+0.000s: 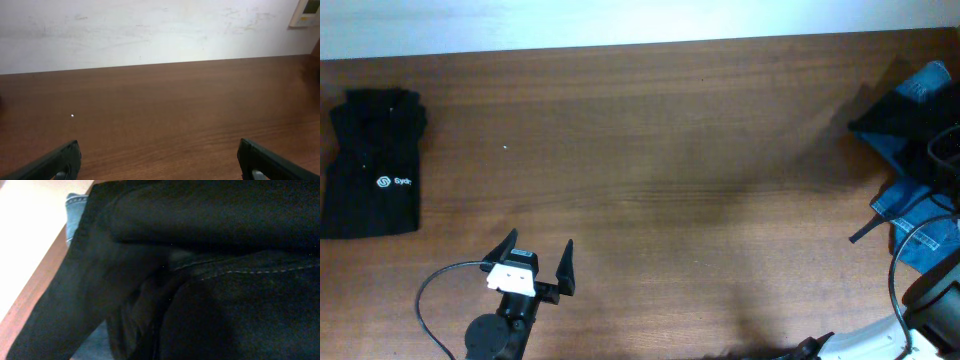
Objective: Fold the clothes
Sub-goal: 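Reach the right gripper into the clothes pile and grasp the black trousers, then lift the black trousers with the right gripper and drag them leftward across table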
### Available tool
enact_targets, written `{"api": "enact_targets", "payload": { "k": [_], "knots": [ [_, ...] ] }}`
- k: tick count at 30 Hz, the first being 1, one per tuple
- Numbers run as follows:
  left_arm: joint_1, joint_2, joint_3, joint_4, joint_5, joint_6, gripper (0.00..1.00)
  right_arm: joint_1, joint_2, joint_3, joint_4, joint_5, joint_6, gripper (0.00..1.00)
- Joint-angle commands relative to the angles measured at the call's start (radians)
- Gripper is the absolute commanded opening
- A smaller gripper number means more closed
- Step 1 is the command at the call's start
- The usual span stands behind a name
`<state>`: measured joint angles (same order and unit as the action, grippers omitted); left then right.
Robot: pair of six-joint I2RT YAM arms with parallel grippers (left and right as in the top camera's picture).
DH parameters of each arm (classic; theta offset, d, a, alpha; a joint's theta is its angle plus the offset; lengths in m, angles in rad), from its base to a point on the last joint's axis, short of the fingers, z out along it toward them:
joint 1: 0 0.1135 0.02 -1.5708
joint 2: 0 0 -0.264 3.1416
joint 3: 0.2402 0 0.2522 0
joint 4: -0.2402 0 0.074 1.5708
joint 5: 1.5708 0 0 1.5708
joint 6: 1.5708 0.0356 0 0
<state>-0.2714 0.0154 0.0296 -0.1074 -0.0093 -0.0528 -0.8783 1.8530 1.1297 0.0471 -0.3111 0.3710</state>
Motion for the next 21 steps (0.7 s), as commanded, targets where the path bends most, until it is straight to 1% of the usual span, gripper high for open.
{"api": "enact_targets", "payload": {
  "k": [1, 3, 5, 9, 11, 15, 19, 21],
  "knots": [
    [0.006, -0.010, -0.010, 0.006, 0.014, -0.013, 0.99, 0.001, 0.002, 0.040, 0.006, -0.163, 0.008, 0.04],
    [0.006, -0.009, -0.010, 0.006, 0.014, -0.013, 0.99, 0.002, -0.009, 0.068, 0.005, -0.262, 0.013, 0.04],
    [0.006, -0.009, -0.010, 0.006, 0.014, -0.013, 1.00, 0.003, -0.032, 0.109, -0.002, -0.351, 0.059, 0.04],
    [0.006, -0.009, -0.010, 0.006, 0.014, -0.013, 1.00, 0.028, -0.106, 0.196, -0.023, -0.469, 0.094, 0.04],
    [0.006, -0.010, -0.010, 0.006, 0.014, -0.013, 0.99, 0.065, -0.154, 0.254, -0.083, -0.467, 0.089, 0.04],
    [0.006, -0.009, -0.010, 0.006, 0.014, -0.013, 0.99, 0.168, -0.220, 0.381, -0.240, -0.450, 0.017, 0.04],
    [0.006, -0.010, -0.010, 0.006, 0.014, -0.013, 0.99, 0.299, -0.228, 0.519, -0.418, -0.436, -0.050, 0.04],
    [0.006, -0.009, -0.010, 0.006, 0.014, -0.013, 0.99, 0.380, -0.228, 0.572, -0.478, -0.433, -0.068, 0.04]
  ]
}}
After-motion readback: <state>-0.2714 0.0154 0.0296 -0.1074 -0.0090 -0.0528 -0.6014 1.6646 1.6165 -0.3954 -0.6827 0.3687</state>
